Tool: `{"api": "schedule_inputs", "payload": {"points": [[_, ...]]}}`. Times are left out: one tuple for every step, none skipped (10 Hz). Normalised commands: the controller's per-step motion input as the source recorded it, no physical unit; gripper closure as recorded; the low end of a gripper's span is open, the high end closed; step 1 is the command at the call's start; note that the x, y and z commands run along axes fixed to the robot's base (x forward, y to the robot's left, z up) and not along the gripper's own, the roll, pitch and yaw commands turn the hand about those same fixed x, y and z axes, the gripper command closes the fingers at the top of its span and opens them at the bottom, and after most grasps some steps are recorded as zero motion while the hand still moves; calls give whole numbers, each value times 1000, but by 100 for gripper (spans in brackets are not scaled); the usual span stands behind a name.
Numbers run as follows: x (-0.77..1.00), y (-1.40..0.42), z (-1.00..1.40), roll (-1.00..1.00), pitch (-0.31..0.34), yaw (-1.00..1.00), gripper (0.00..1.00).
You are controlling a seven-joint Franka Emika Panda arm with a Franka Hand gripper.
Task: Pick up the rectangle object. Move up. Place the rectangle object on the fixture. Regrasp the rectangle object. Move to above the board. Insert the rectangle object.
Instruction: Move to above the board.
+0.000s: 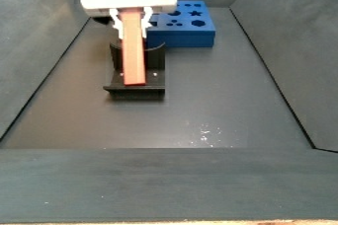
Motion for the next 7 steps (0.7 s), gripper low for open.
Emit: {"api": "schedule_inputs", "payload": {"points": [[171,431,1000,5,-121,24,100],[152,397,1000,0,-114,-25,100],[139,379,1000,-3,-103,-54,100],[119,348,1000,-8,-87,-82,100],[107,333,1000,-10,-77,-90,100],[73,285,1000,-13,-50,-106,100],[56,259,995,-14,-39,-108,100]]}}
